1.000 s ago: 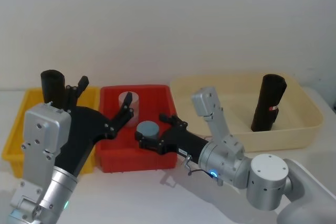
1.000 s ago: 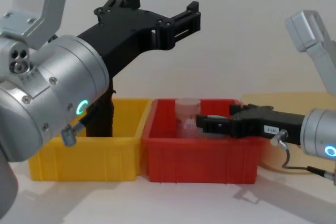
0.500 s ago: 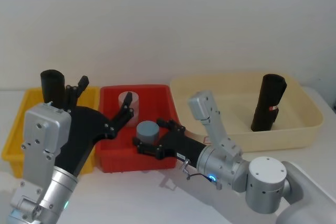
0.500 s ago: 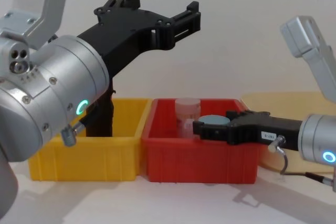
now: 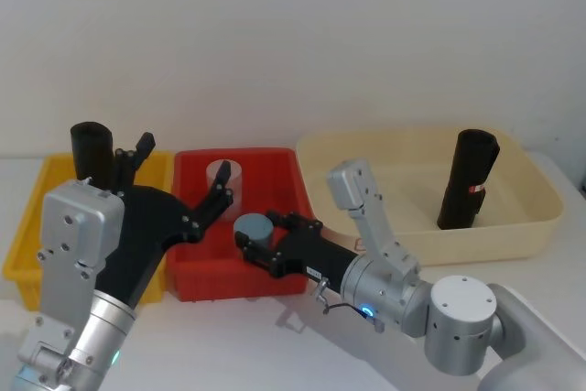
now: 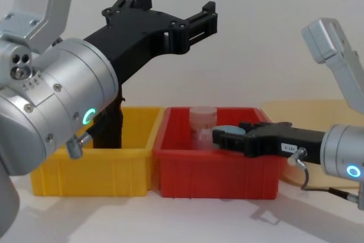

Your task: Pick up the garbage bag with the one hand and transfer it to the other hand.

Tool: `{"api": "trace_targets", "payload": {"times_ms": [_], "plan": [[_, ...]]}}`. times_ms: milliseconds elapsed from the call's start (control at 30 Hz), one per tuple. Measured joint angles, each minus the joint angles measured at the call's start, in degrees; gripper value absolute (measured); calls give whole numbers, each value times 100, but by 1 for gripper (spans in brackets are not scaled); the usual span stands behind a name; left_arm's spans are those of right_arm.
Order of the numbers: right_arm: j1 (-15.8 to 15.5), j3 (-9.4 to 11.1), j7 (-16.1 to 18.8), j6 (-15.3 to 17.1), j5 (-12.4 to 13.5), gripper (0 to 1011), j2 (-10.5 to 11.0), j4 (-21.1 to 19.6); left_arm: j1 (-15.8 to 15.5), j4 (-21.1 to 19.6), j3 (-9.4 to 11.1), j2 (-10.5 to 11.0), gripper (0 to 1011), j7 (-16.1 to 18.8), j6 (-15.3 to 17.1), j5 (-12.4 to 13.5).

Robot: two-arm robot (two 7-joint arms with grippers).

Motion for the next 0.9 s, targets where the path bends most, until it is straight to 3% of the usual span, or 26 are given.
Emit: {"api": "trace_targets", "payload": {"times_ms": [100, 433, 900], "plan": [[-7, 25, -18, -16, 15, 641, -22, -3, 0, 0, 0, 0, 1000, 0, 0, 0], [-39, 181, -69, -117, 195, 641, -101, -127, 0, 0, 0, 0, 1001, 0, 0, 0], [6, 743, -301, -362, 658, 642, -127, -565, 0, 0, 0, 0, 1000, 0, 0, 0]]}}
